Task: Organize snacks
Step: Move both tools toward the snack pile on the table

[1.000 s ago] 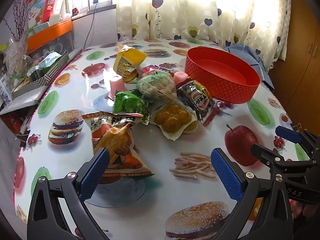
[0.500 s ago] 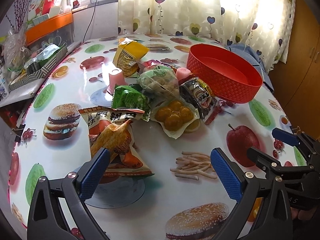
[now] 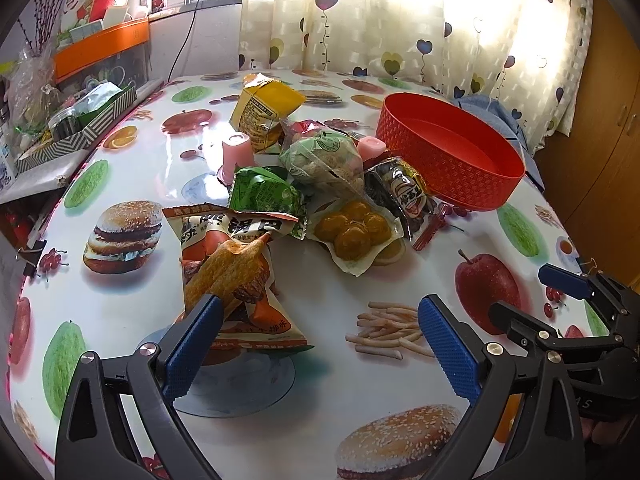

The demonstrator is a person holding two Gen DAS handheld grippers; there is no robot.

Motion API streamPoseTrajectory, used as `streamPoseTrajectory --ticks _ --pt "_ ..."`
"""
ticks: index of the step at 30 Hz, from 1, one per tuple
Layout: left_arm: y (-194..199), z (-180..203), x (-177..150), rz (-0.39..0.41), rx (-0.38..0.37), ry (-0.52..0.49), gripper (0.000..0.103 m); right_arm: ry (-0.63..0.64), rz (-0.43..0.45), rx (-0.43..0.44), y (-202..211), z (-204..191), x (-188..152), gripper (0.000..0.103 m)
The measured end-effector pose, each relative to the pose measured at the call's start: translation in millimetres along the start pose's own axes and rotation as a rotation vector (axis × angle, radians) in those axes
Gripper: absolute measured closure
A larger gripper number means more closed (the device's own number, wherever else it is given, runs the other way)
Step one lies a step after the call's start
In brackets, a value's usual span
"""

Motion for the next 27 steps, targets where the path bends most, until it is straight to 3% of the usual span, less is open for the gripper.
streamPoseTrajectory --ticks 27 --pt "-6.4 -7.0 -2.1 -0.026 0.029 0.006 0.005 -0.057 -0.011 0.086 -9.9 -9.4 -1.8 0.019"
Point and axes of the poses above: each gripper's, at about its wrist camera, not at the fingertips, and y roughly against the way its jaws point, z to its right, x to its top, the point moved 8 cm from there along -y, roughly the way its jaws point, and after that the axes turned 13 degrees about z, right-handed, at the moved point
